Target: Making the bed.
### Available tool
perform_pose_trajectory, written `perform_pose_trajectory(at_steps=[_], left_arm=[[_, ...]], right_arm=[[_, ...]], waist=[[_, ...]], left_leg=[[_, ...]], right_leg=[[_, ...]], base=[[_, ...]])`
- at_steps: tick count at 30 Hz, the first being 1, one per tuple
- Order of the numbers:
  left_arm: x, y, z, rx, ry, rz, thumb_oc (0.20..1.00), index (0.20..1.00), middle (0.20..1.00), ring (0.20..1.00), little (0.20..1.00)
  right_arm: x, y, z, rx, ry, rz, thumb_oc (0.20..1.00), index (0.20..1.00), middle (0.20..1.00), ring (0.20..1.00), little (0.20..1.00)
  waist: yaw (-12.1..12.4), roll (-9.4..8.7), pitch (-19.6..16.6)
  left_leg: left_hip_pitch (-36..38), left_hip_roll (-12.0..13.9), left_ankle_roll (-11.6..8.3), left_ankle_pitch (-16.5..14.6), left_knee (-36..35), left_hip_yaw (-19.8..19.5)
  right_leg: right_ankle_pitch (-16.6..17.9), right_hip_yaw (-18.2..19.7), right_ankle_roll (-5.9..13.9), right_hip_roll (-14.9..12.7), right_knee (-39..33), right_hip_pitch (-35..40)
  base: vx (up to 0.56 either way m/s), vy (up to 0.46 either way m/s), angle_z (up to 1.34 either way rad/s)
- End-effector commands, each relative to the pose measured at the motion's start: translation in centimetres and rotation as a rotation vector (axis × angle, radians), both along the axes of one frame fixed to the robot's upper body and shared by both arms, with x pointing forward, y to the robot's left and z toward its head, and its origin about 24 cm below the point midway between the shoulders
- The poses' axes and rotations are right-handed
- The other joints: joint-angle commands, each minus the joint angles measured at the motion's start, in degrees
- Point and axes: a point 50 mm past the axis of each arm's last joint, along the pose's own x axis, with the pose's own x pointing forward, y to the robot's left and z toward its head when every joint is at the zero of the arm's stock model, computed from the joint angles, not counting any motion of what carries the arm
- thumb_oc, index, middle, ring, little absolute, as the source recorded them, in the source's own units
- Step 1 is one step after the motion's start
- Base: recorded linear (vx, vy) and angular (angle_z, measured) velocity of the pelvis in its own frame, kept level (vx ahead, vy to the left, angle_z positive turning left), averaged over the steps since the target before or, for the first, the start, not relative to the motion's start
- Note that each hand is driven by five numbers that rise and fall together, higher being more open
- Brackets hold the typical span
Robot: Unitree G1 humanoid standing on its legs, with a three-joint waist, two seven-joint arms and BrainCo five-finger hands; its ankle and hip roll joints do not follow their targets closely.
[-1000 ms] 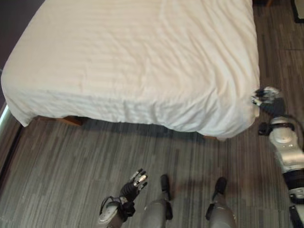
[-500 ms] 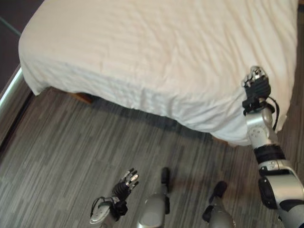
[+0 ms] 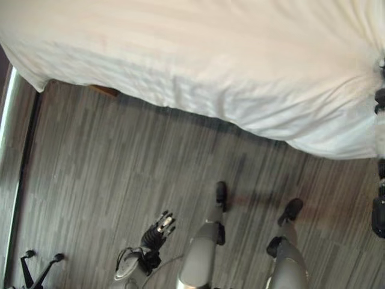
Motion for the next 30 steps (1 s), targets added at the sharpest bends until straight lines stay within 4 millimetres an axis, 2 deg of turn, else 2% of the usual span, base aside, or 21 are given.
perform_pose_trajectory(at_steps=[1,2,5,8,9,10,11,12,13,14,17,18,19,20,21,22,26,28,29,30], left_arm=[[-0.7,-0.7,-0.6,-0.067,0.003,0.049,1.000,1.000,1.000,1.000,1.000],[-0.8,-0.7,-0.8,-0.070,0.010,0.059,1.000,1.000,1.000,1.000,1.000],[-1.0,-0.9,-1.1,-0.084,0.022,0.071,1.000,1.000,1.000,1.000,1.000],[-1.0,-1.3,-1.3,-0.100,0.023,0.083,1.000,1.000,1.000,1.000,1.000],[-1.0,-1.3,-1.3,-0.099,0.023,0.088,1.000,1.000,1.000,1.000,1.000],[-0.9,-1.5,-1.2,-0.102,0.014,0.093,1.000,1.000,1.000,1.000,1.000],[-1.0,-1.4,-1.0,-0.100,0.007,0.109,1.000,1.000,1.000,1.000,1.000],[-0.7,-1.4,-0.6,-0.101,-0.016,0.119,1.000,1.000,1.000,1.000,1.000],[-0.4,-1.2,-0.2,-0.097,-0.035,0.130,1.000,1.000,1.000,1.000,1.000],[-0.2,-1.1,0.1,-0.089,-0.052,0.141,1.000,1.000,1.000,1.000,1.000],[0.9,-0.8,0.9,-0.012,-0.091,0.143,1.000,1.000,1.000,1.000,1.000],[1.7,-1.0,1.5,0.013,-0.116,0.131,1.000,1.000,1.000,1.000,1.000],[3.4,-1.2,4.6,0.058,-0.255,0.069,1.000,1.000,1.000,1.000,1.000],[2.9,-1.5,5.0,0.093,-0.263,0.017,1.000,1.000,1.000,1.000,1.000],[2.8,-1.5,5.0,0.094,-0.263,0.016,1.000,1.000,1.000,1.000,1.000],[2.9,-1.9,4.9,0.116,-0.258,-0.036,1.000,1.000,1.000,1.000,1.000],[3.0,-3.3,5.3,0.210,-0.282,-0.182,1.000,1.000,1.000,1.000,1.000],[3.2,-3.8,5.4,0.236,-0.293,-0.206,1.000,1.000,1.000,1.000,1.000],[3.2,-4.1,5.7,0.249,-0.309,-0.208,1.000,1.000,1.000,1.000,1.000],[3.2,-4.1,5.7,0.249,-0.309,-0.208,1.000,1.000,1.000,1.000,1.000]], right_arm=[[-3.4,-5.1,-2.1,0.055,0.101,-0.189,0.200,0.200,0.200,0.200,0.200],[-4.6,-6.3,-2.0,0.058,0.100,-0.231,0.200,0.200,0.200,0.200,0.200],[-6.2,-7.8,-2.1,0.040,0.128,-0.282,0.200,0.200,0.200,0.200,0.200],[-6.9,-8.1,-3.0,-0.017,0.174,-0.289,0.200,0.200,0.200,0.200,0.200],[-6.9,-7.8,-3.5,-0.035,0.193,-0.286,0.200,0.200,0.200,0.200,0.200],[-6.5,-6.7,-4.4,-0.125,0.241,-0.259,0.228,0.228,0.228,0.228,0.228],[-6.3,-5.0,-5.9,-0.251,0.318,-0.223,0.868,0.868,0.868,0.868,0.868],[-6.3,-3.6,-7.0,-0.373,0.379,-0.197,1.000,1.000,1.000,1.000,1.000],[-6.7,-2.1,-8.5,-0.509,0.460,-0.164,1.000,1.000,1.000,1.000,1.000],[-7.4,-0.7,-9.8,-0.570,0.485,-0.140,1.000,1.000,1.000,1.000,1.000],[-9.0,2.9,-15.3,-0.568,0.583,-0.028,1.000,1.000,1.000,1.000,1.000],[-9.4,4.8,-17.2,-0.536,0.603,0.043,1.000,1.000,1.000,1.000,1.000],[-10.2,6.3,-18.5,-0.550,0.628,0.098,1.000,1.000,1.000,1.000,1.000],[-11.8,8.2,-21.1,-0.488,0.678,0.175,1.000,1.000,1.000,1.000,1.000],[-11.8,8.2,-21.1,-0.488,0.678,0.175,1.000,1.000,1.000,1.000,1.000],[-12.6,9.2,-22.5,-0.497,0.724,0.224,1.000,1.000,1.000,1.000,1.000],[-15.1,12.0,-25.0,-0.537,0.823,0.366,1.000,1.000,1.000,1.000,1.000],[-15.1,13.4,-25.9,-0.519,0.837,0.419,1.000,1.000,1.000,1.000,1.000],[-15.3,14.1,-26.3,-0.522,0.841,0.454,1.000,1.000,1.000,1.000,1.000],[-15.3,14.1,-26.3,-0.522,0.841,0.454,1.000,1.000,1.000,1.000,1.000]], waist=[[-3.59,3.02,1.23],[-4.69,3.08,1.14],[-6.12,3.11,0.76],[-7.54,3.01,0.16],[-7.82,2.99,-0.11],[-8.37,2.81,-0.50],[-9.01,2.39,-0.87],[-9.58,2.12,-1.34],[-9.93,1.64,-2.00],[-10.51,1.17,-2.52],[-11.45,-0.37,-4.36],[-12.05,-1.11,-5.05],[-12.53,-1.71,-5.71],[-12.87,-2.89,-7.13],[-12.85,-2.94,-7.22],[-13.29,-3.77,-7.87],[-14.08,-6.37,-9.80],[-14.01,-7.09,-9.64],[-13.84,-6.93,-9.24],[-13.77,-6.95,-9.19]], left_leg=[[-0.94,3.67,-6.90,1.11,0.27,2.07],[-0.66,3.79,-6.89,0.94,0.27,2.69],[0.32,4.26,-6.79,0.78,0.27,4.14],[2.13,4.53,-6.59,0.49,0.27,4.97],[2.81,4.50,-6.47,0.36,0.27,5.04],[3.72,4.57,-6.30,0.24,0.27,5.18],[4.78,4.55,-6.10,0.14,0.27,5.11],[5.68,4.66,-5.93,0.06,0.27,5.10],[6.76,4.68,-5.76,-0.11,0.27,4.98],[7.89,4.71,-5.62,-0.32,0.27,4.74],[12.39,4.30,-4.78,-1.64,0.27,3.73],[13.98,4.15,-4.53,-2.10,0.27,3.57],[15.43,4.07,-4.22,-2.55,0.27,3.41],[18.06,3.56,-3.53,-3.26,0.27,3.10],[17.92,3.54,-3.49,-3.15,0.27,3.11],[19.38,3.36,-3.18,-3.80,0.27,3.25],[23.26,2.37,-2.04,-5.65,0.27,4.66],[24.56,2.57,-1.63,-5.79,0.27,5.67],[25.97,3.49,-0.99,-6.16,0.27,7.19],[26.03,3.49,-1.00,-6.18,0.27,7.26]], right_leg=[[-2.79,3.73,4.13,-2.60,0.75,3.52],[-2.68,4.48,4.20,-2.59,0.75,2.97],[-2.46,6.25,4.12,-2.20,0.75,2.24],[-2.48,7.26,3.97,-1.85,0.75,2.70],[-2.46,7.46,3.91,-1.82,0.75,3.07],[-2.40,7.58,3.80,-1.80,0.75,3.66],[-2.40,7.74,3.65,-1.69,0.75,4.62],[-2.41,7.77,3.53,-1.54,0.75,5.40],[-2.54,7.64,3.43,-1.45,0.75,6.65],[-2.72,7.33,3.37,-1.43,0.75,8.03],[-3.64,5.76,3.26,-1.68,0.75,13.51],[-3.80,5.38,3.23,-1.71,0.75,15.20],[-4.10,5.00,3.28,-1.73,0.75,16.91],[-4.25,4.41,3.31,-1.88,0.75,19.60],[-4.15,4.44,3.29,-1.91,0.75,19.45],[-4.13,4.32,3.44,-1.95,0.75,20.71],[-2.50,4.66,4.31,-2.02,0.75,23.19],[-1.85,4.14,4.41,-1.28,2.32,23.47],[-5.05,4.49,3.73,0.29,8.16,22.70],[-5.12,4.58,3.73,0.28,8.28,22.65]], base=[[0.00,-0.003,-0.26],[0.00,-0.001,-0.25],[-0.01,-0.028,-0.33],[0.00,-0.018,-0.47],[0.02,-0.008,-0.41],[0.02,-0.008,-0.36],[0.03,-0.021,-0.31],[0.04,-0.026,-0.19],[0.05,-0.042,-0.12],[0.07,-0.039,-0.07],[0.11,-0.017,0.10],[0.10,0.028,0.18],[0.12,0.092,0.17],[0.07,0.085,0.20],[0.06,0.103,0.25],[0.03,0.053,0.15],[0.02,0.108,-0.05],[-0.09,0.118,-0.36],[-0.09,0.104,-0.27],[-0.06,0.073,-0.32]])
